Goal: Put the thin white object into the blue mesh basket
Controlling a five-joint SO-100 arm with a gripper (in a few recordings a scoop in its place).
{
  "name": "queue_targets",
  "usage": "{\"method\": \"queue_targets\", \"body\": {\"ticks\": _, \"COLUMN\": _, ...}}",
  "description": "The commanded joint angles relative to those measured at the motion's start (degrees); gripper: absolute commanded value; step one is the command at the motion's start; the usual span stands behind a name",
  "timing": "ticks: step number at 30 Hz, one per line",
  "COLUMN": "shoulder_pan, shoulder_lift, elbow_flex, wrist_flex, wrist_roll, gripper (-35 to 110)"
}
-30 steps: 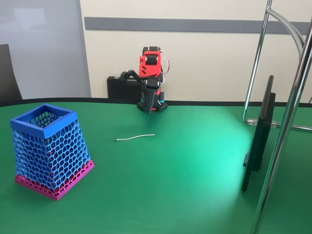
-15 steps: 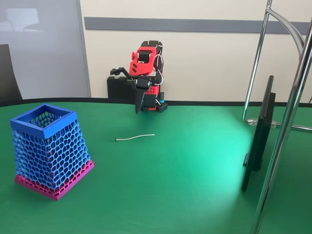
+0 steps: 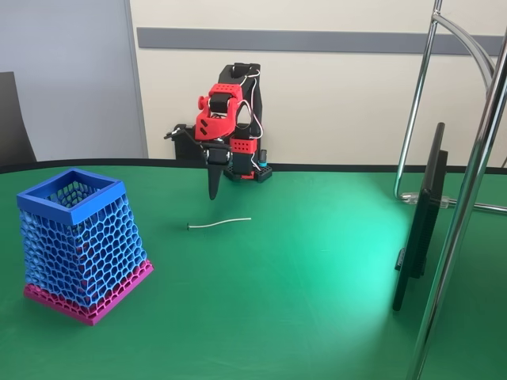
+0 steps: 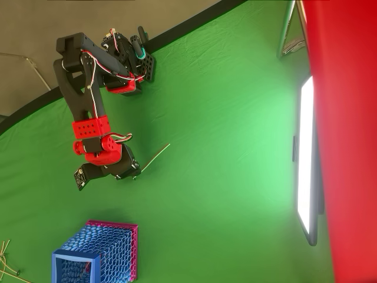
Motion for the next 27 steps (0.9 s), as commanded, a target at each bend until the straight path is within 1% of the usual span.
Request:
{"method": "queue_targets", "body": {"ticks": 1, "shoulder_pan": 0.6, "shoulder_lift": -2.9, "elbow_flex": -4.9, "wrist_flex": 1.2, "wrist_roll": -1.3, "gripper": 13}}
{"method": "queue_targets", "body": {"ticks": 15, "shoulder_pan": 1.4, "shoulder_lift": -17.1, "elbow_flex": -14.0, "wrist_flex": 3.6, "wrist_roll": -13.1, "gripper": 12}}
{"method": "queue_targets", "body": {"ticks": 22, "shoulder_pan": 2.4, "shoulder_lift": -18.9, "elbow_flex": -14.1, "wrist_flex": 4.0, "wrist_roll": -19.2, "gripper": 12}}
{"method": "queue_targets", "body": {"ticks": 27, "shoulder_pan": 3.1, "shoulder_lift": -19.2, "elbow_flex": -13.7, "wrist_flex": 4.0, "wrist_roll": -20.3, "gripper": 12}}
